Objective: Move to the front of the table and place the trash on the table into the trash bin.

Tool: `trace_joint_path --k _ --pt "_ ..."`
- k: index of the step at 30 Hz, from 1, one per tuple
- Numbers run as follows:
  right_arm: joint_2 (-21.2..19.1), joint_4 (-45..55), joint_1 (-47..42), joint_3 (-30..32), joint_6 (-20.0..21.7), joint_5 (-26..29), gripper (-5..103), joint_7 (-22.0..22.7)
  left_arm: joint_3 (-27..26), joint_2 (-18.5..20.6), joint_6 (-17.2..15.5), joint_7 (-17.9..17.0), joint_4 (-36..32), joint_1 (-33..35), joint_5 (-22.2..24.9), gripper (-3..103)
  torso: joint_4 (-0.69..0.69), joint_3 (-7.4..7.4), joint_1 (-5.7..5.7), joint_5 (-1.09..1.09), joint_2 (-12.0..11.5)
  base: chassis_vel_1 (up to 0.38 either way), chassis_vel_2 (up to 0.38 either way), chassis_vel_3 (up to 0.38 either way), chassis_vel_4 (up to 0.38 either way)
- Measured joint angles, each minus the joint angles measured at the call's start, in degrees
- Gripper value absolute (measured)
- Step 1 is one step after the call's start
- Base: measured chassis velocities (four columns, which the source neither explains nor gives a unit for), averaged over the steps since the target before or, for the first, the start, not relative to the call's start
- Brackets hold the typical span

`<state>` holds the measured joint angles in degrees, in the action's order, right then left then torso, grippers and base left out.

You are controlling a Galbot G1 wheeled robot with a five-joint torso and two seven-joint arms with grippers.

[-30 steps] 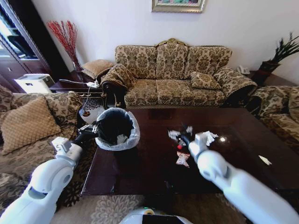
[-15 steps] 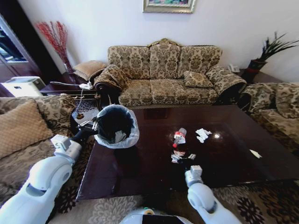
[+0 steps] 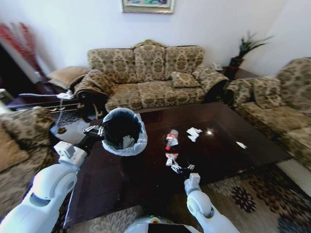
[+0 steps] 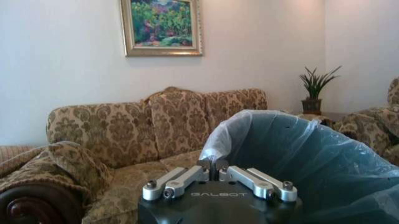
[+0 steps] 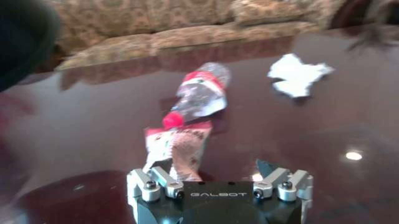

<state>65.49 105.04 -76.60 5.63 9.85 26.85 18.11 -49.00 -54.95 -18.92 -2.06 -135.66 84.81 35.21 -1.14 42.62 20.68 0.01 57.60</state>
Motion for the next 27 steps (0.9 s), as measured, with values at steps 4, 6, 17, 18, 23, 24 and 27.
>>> trace_joint_path --k 4,6,17,18,23,24,27 --pt "-0.63 -2.64 1.75 -0.67 -0.11 -0.36 71 -3.04 0.25 -1.22 0.06 0.2 -0.26 0.03 -0.71 2 -0.04 0.0 0.0 -0.02 0.0 0.0 0.0 0.0 0.0" --pt "-0.78 -4.06 2.39 -1.0 -0.37 -0.67 60 -4.1 0.29 -1.9 0.12 0.47 -0.65 0.27 -0.97 2 -0.03 0.0 0.0 -0.01 0.0 0.0 0.0 0.0 0.0" --pt "0.1 -7.59 4.48 -1.64 -1.52 -1.52 27 -6.12 0.22 -3.23 0.39 1.0 -1.5 0.89 -1.75 2 -0.03 0.0 0.0 -0.02 0.0 0.0 0.0 0.0 0.0" --pt "0.16 -7.73 4.63 -1.64 -1.6 -1.51 22 -6.12 0.21 -3.23 0.4 1.05 -1.67 0.91 -1.75 2 -0.02 0.0 0.0 -0.01 0.0 0.0 0.0 0.0 0.0" --pt "0.06 -7.36 4.48 -1.33 -1.85 -1.55 2 -6.05 0.13 -3.05 0.4 1.12 -1.83 0.87 -1.75 2 -0.02 0.0 0.0 0.0 0.0 0.0 0.0 0.0 0.0" --pt "-0.07 -6.24 4.01 -1.28 -1.92 -1.78 2 -5.8 0.09 -3.04 0.4 1.14 -1.83 0.84 -1.73 2 -0.02 0.0 0.0 -0.01 -0.01 0.0 0.0 0.0 0.0" --pt "-0.26 -4.31 3.22 -1.33 -1.97 -2.18 1 -5.23 0.06 -3.04 0.42 1.21 -1.83 0.84 -1.71 2 -0.02 0.0 0.0 -0.01 -0.01 0.0 0.0 0.0 0.0"
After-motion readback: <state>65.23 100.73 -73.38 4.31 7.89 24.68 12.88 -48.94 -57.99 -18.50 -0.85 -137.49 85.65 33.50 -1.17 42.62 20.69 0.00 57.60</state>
